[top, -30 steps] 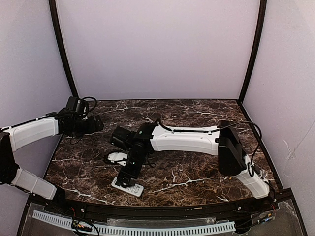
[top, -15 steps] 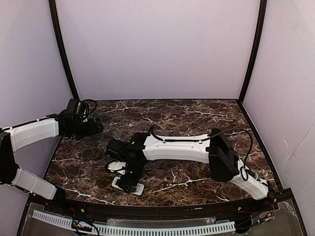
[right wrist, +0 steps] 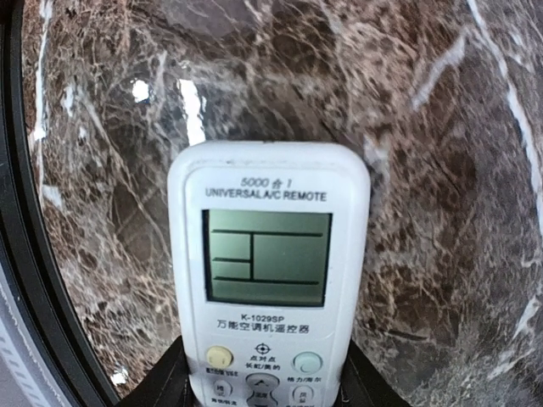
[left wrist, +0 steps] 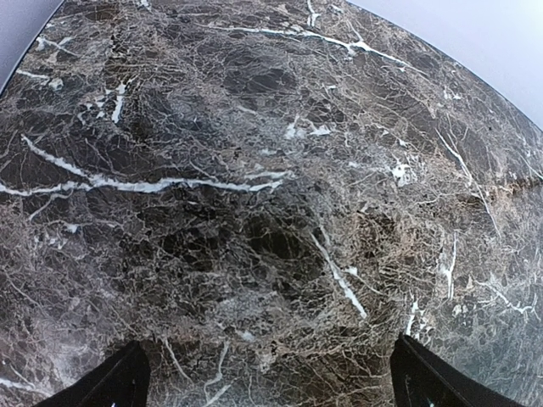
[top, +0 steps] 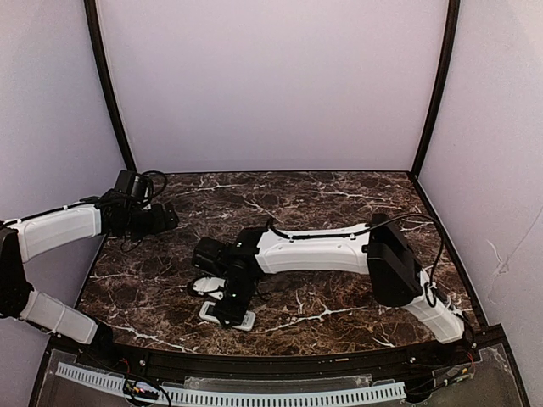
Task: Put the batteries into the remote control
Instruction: Pick up the remote control from the center of the board.
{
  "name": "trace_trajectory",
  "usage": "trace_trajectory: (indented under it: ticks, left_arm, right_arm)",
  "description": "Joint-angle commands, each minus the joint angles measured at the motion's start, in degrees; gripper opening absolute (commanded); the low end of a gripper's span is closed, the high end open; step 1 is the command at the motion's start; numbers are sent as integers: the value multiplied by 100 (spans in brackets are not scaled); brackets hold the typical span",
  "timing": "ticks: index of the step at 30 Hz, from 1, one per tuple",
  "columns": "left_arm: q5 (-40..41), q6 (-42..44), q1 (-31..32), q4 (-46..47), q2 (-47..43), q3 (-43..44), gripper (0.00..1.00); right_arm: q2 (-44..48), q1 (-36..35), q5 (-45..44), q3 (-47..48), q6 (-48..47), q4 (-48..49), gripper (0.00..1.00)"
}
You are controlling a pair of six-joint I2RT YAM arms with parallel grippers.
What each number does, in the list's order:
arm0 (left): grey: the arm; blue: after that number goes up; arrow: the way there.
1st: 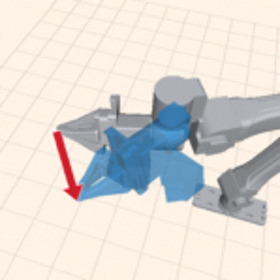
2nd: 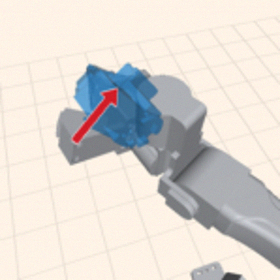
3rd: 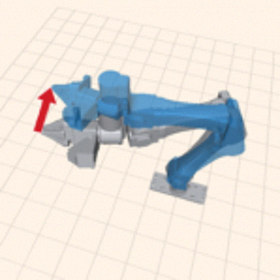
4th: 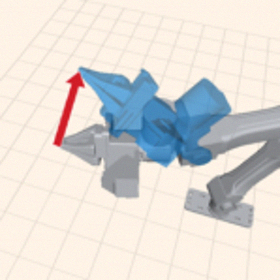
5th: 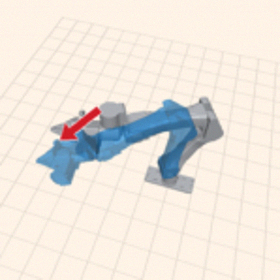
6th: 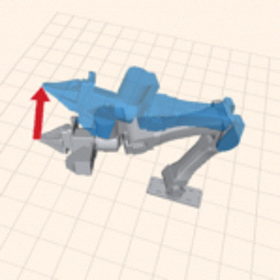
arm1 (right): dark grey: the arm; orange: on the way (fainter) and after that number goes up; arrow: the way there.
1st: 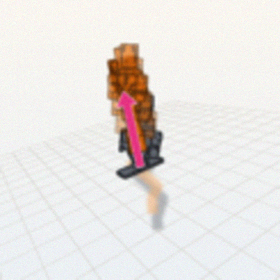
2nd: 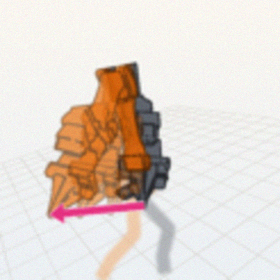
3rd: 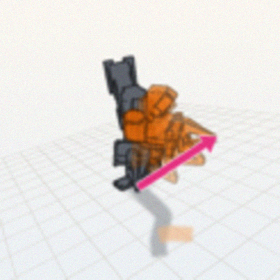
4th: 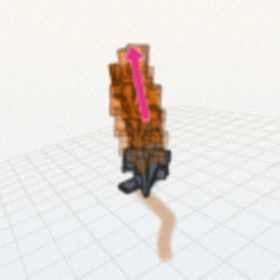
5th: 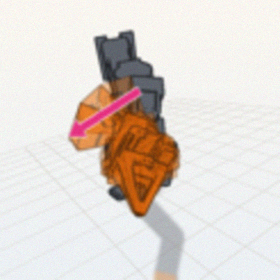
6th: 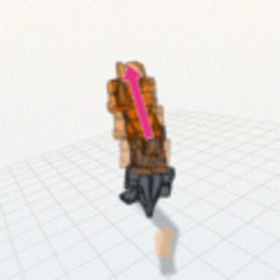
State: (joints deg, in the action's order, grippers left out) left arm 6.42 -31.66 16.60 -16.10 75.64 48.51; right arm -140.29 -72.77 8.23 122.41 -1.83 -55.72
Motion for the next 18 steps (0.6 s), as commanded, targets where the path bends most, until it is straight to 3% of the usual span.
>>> trace_trajectory:
  ticks: [1, 7, 12, 18]
  left_arm:
    - [-192, 211, -37, 281, -260, -154, 100]
    - [-1020, 424, -21, 1224, -699, -537, 100]
    - [-1965, 674, 165, 2708, -1147, -996, 100]
    - [-2658, 1476, 1227, 3552, -1041, -910, 100]
  right_arm:
    - [946, 500, 649, -884, 20, 815, 28]
    - [2524, 1330, 1402, -2214, 153, 2246, 27]
    - [3987, 2230, 2411, -3428, 748, 3942, 25]
    - [5065, 2956, 3994, -4439, 1632, 6023, 26]
